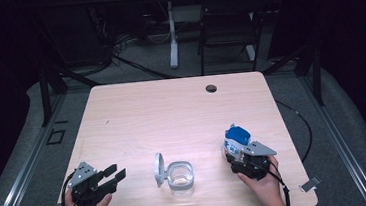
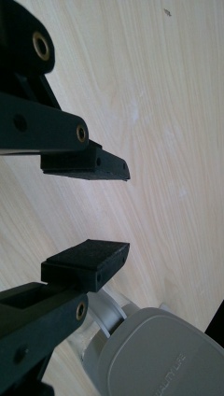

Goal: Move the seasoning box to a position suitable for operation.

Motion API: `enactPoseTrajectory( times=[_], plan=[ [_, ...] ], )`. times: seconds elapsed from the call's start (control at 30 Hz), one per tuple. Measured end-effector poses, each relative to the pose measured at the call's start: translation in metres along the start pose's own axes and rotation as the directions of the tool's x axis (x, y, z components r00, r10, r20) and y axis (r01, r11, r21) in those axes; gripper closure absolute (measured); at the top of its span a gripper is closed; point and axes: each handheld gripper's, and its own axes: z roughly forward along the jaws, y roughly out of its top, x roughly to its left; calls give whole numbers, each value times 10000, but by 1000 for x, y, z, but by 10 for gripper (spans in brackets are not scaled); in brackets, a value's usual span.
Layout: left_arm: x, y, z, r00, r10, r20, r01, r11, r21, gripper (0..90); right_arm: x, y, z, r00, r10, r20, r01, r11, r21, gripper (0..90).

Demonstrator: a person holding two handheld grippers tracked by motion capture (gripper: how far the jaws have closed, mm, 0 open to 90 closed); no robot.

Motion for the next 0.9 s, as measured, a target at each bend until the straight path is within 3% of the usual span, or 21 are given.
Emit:
enactPoseTrajectory(
  times=[0.13,0.6,0.9],
  plan=[
    [0,0,0,10000,-7,-1,7,10000,-10,588,3,-1,2,9997,-140,223,138,9999,95,351],
    [2,-1,0,10000,-67,-23,67,10000,-19,588,6,-9,13,9983,157,562,-172,9995,264,343],
    [2,-1,1,10000,-46,-34,46,10000,9,588,7,-10,16,9971,448,621,-448,9990,-13,342]
  ],
)
